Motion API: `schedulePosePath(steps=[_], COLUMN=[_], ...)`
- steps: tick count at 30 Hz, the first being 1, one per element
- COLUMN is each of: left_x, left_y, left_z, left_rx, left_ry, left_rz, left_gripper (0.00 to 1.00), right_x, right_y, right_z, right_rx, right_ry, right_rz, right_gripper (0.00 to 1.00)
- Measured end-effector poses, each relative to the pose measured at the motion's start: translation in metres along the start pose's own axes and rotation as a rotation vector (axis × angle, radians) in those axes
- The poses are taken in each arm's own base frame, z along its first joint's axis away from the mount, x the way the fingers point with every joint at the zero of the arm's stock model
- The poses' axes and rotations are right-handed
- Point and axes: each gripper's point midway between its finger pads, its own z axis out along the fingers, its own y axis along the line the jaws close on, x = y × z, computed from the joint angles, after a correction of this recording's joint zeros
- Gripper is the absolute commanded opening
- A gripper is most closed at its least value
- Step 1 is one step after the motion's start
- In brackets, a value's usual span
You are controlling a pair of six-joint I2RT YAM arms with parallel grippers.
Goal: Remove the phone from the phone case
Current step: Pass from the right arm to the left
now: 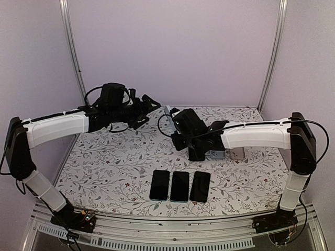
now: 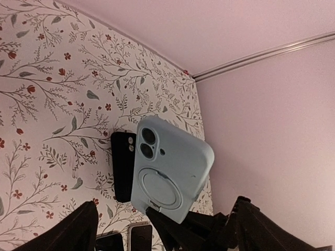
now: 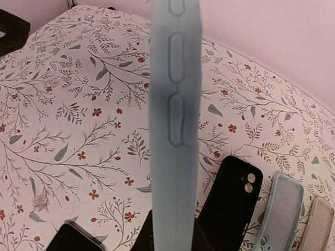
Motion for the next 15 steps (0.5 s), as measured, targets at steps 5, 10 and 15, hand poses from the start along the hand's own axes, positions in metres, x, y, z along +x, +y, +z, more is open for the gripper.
schedulePosePath(steps=[5, 10, 15], left_x=[-0.009, -0.015, -0.015], left_y=[-0.011, -0.027, -0.029], left_z=[-0.005, -0.015, -0.016], left_rx=[0.051, 0.103, 0.110], left_ry=[-0.016, -0.035, -0.032], left_rz=[-0.034, -0.044, -0.053], left_gripper=[0.92, 0.91, 0.88], right_x=[-0.009, -0.018, -0.025], right_y=[-0.002, -0.004, -0.001], right_z=[-0.013, -0.020, -0.018], right_rx=[0.142, 0.264, 0.357], right_ry=[-0.070, -0.124, -0.168], right_rz=[-0.148, -0.274, -0.388], right_gripper=[0.00, 0.00, 0.00])
